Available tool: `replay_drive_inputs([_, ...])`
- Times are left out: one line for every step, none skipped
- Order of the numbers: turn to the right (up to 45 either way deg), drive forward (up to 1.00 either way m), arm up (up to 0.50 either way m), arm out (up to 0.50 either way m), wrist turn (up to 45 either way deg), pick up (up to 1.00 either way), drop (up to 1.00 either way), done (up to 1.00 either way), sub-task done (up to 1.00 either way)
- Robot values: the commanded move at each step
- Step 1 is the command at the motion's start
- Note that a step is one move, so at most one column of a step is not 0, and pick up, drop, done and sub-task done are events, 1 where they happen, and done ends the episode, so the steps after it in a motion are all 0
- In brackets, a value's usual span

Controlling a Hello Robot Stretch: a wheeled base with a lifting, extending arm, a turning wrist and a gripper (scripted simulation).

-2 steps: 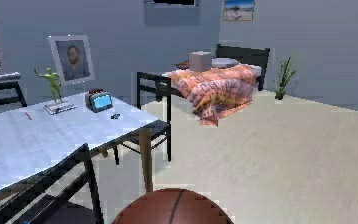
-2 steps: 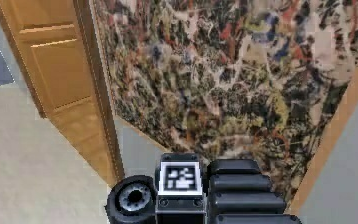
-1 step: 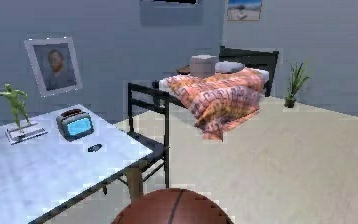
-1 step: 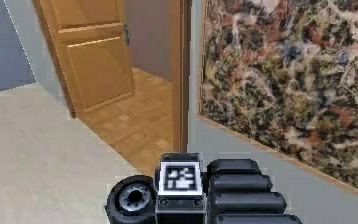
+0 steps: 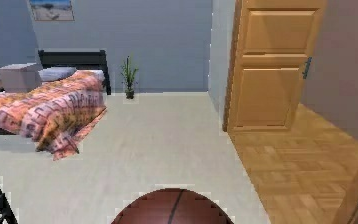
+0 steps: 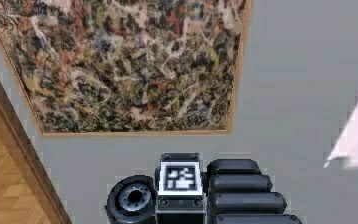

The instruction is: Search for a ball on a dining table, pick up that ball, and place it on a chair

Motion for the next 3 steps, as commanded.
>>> replay_drive_inputs([45.0,0.00,0.00,0.00,0.0,0.00,0.00,0.00,0.00])
replay_drive_inputs([45.0,0.00,0.00,0.00,0.0,0.00,0.00,0.00,0.00])
replay_drive_inputs([24.0,0.00,0.00,0.00,0.0,0.00,0.00,0.00,0.00])
